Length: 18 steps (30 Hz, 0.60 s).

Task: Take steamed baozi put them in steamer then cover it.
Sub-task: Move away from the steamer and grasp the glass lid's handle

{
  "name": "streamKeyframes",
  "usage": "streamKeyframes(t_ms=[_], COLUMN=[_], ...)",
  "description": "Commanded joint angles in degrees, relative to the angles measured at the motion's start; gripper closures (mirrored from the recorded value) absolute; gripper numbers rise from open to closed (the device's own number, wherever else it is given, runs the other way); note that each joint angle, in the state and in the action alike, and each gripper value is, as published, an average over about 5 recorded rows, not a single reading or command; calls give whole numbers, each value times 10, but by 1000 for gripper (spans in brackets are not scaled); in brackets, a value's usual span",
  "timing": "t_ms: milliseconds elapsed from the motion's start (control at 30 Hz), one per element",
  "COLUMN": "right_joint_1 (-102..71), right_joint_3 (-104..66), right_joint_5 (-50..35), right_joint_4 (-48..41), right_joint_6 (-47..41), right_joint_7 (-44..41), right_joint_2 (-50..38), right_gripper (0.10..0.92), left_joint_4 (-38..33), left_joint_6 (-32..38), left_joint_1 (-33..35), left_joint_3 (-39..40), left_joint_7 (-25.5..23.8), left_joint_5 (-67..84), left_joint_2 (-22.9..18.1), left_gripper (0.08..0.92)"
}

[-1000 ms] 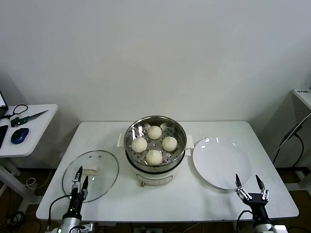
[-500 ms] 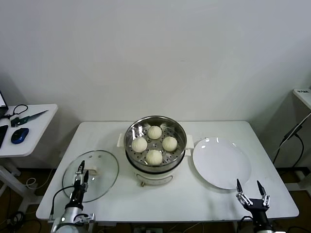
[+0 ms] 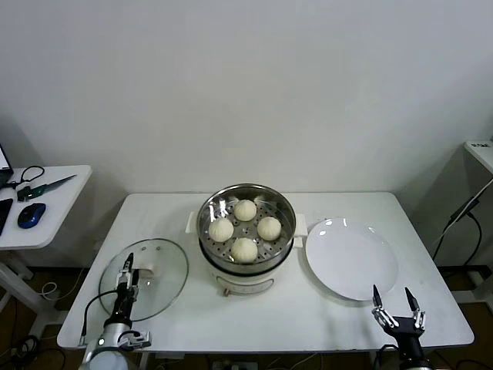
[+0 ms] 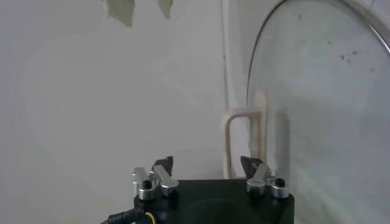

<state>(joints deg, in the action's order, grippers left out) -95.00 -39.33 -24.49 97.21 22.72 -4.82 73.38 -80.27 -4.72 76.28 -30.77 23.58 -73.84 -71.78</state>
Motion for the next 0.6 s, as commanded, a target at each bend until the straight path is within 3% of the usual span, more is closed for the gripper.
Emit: streamKeyframes(t_ms=[33, 600], right_joint_1=[0, -1], right_joint_3=[0, -1], right_joint_5=[2, 4], right_joint_4=[3, 15], right_joint_6=[-1, -5], right_joint_7=[-1, -3], right_joint_2=[2, 4], right_gripper=[203, 203], left_joint_4=[6, 23], left_joint_6=[-6, 12], left_joint_1=[-6, -18], left_joint_3=[2, 5], left_joint_7=[-5, -5], left_joint_5=[12, 14], left_joint_2=[2, 5], left_gripper=[311, 804])
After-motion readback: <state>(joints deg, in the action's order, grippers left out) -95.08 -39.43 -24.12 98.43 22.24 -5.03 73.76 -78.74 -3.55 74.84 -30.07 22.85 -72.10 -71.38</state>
